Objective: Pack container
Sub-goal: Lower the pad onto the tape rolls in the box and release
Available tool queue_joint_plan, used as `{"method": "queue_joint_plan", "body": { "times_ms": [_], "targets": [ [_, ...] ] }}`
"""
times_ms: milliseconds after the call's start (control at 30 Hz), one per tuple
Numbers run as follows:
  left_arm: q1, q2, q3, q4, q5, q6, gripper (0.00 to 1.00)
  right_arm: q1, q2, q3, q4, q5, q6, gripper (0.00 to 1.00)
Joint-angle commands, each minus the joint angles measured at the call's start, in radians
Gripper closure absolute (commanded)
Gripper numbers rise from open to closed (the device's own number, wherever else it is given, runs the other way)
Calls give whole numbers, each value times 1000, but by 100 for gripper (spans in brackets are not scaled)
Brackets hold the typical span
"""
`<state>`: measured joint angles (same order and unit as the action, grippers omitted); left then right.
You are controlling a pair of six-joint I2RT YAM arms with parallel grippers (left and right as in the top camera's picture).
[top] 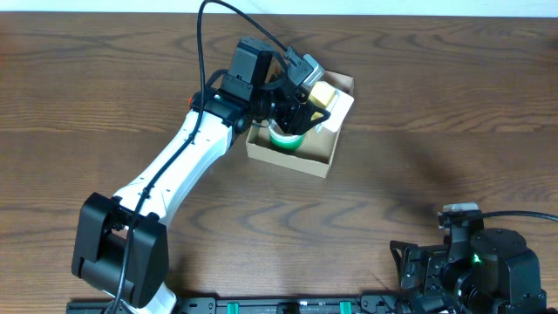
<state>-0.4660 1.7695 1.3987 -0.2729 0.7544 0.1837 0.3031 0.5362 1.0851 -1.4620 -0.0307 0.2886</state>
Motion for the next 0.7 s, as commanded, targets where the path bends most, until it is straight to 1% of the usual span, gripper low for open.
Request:
{"method": "queue_joint_plan", "body": {
  "times_ms": [0,433,567,667],
  "targets": [
    [0,9,19,26,51,10,38,-12,-2,1,0,-3,10,1],
    [2,67,19,45,39,3,39,-12,-2,1,-1,-3,10,1],
    [8,68,19,7,-53,3,38,-12,-2,1,0,-3,10,1],
    [14,68,19,-47,-136,39,38,-12,-2,1,0,-3,10,1]
  ]
}}
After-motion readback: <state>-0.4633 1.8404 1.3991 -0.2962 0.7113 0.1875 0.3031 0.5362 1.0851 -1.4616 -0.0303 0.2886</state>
